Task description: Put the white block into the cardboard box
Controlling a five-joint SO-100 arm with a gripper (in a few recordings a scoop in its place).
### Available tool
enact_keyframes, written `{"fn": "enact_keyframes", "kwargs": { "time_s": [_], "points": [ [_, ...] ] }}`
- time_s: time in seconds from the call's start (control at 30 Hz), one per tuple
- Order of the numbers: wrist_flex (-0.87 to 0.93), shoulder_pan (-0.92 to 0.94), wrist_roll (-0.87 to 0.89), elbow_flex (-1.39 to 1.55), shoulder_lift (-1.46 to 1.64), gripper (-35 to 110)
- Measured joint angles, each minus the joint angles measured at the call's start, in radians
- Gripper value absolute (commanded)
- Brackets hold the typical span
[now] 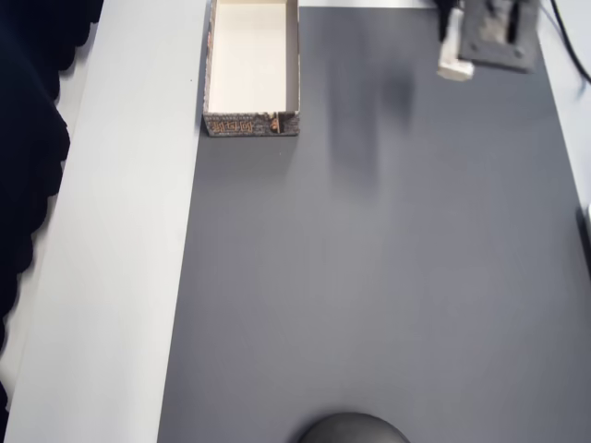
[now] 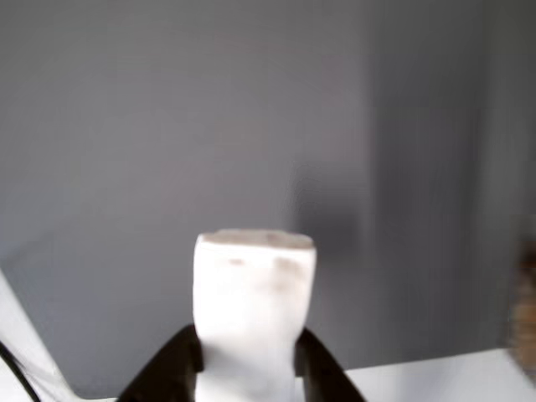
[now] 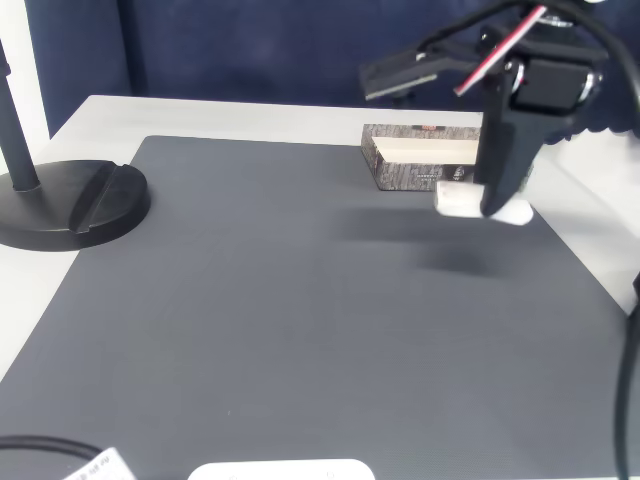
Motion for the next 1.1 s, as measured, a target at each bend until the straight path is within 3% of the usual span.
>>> {"fn": "enact_keyframes", "kwargs": {
  "time_s": [0.53, 1.1],
  "points": [
    [0.011, 0.468, 0.431, -0.548, -0.466, -2],
    [0.011, 0.675, 0.598, -0.890, -0.851, -2]
  ]
}}
